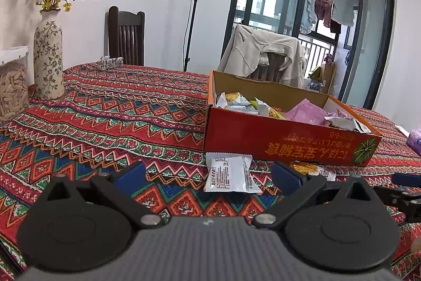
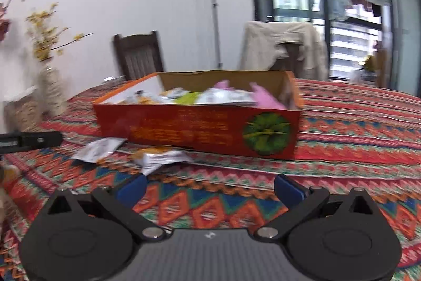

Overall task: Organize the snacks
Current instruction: 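Move both open grippers back toward the last packets on the cloth, then grasp a golden cookie packet with the right gripper while the left grasps a white packet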

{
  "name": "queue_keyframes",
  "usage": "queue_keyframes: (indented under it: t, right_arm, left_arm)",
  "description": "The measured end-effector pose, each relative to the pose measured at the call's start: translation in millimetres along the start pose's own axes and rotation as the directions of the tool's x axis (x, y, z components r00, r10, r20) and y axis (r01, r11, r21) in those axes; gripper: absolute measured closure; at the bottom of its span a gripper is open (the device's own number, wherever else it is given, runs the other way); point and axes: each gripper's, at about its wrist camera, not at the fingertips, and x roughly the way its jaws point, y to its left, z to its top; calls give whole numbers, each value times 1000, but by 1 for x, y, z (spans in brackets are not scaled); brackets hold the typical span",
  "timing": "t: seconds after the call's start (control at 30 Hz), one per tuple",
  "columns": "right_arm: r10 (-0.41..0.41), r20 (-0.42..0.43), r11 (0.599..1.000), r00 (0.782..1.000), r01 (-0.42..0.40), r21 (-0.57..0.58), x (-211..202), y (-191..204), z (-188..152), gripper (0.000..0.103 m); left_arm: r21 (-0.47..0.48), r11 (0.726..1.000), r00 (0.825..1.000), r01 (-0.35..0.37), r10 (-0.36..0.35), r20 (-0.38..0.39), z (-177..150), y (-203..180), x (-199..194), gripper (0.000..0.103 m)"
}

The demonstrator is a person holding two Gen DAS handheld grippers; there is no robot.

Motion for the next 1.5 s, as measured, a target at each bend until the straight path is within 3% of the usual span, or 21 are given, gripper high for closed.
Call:
queue_keyframes:
  t: [0.13,0.27,0.47,0.6,0.63,0.7,0.77,0.83,0.87,0.9,1.07,1.5]
  right_arm:
    - [-12,-51,999,999,9,-53,22,21,14,0]
    - [31,-98,996,995,-38,-76,47,37,26,0]
    - [4,-167,990,986,-28,-140,88,56,35,0]
    - [7,-208,992,978,-33,-122,108,55,39,8]
    - [20,-224,993,974,-45,-107,113,53,39,6]
    - [23,-217,993,976,-47,-104,114,54,39,9]
    - [39,-207,992,978,-63,-113,112,57,37,20]
    - [55,-196,989,979,-80,-121,107,59,36,39]
    - [63,-195,988,979,-89,-124,106,60,36,41]
    - [63,-194,988,979,-90,-129,104,61,36,51]
    - [73,-173,987,982,-96,-130,93,60,34,63]
    - [57,-37,997,998,-59,-49,36,24,30,64]
  left_arm:
    - [-6,1000,1000,-5,5,-2,0,1,0,0]
    - [-12,1000,1000,-11,11,-12,0,2,1,0]
    - [-34,999,1000,-18,17,-22,1,7,3,0]
    - [-41,999,999,-17,16,-27,1,8,4,0]
    - [-41,999,999,-16,15,-29,2,9,4,0]
    - [-42,999,999,-15,14,-28,2,9,4,0]
    - [-43,999,999,-14,13,-31,1,9,5,0]
    - [-43,999,999,-14,12,-35,2,9,6,0]
    - [-43,999,999,-14,13,-36,2,9,6,0]
    - [-44,999,999,-15,14,-35,1,9,6,0]
    - [-47,999,999,-18,16,-37,1,9,6,0]
    - [-37,999,999,-21,19,-47,0,7,7,0]
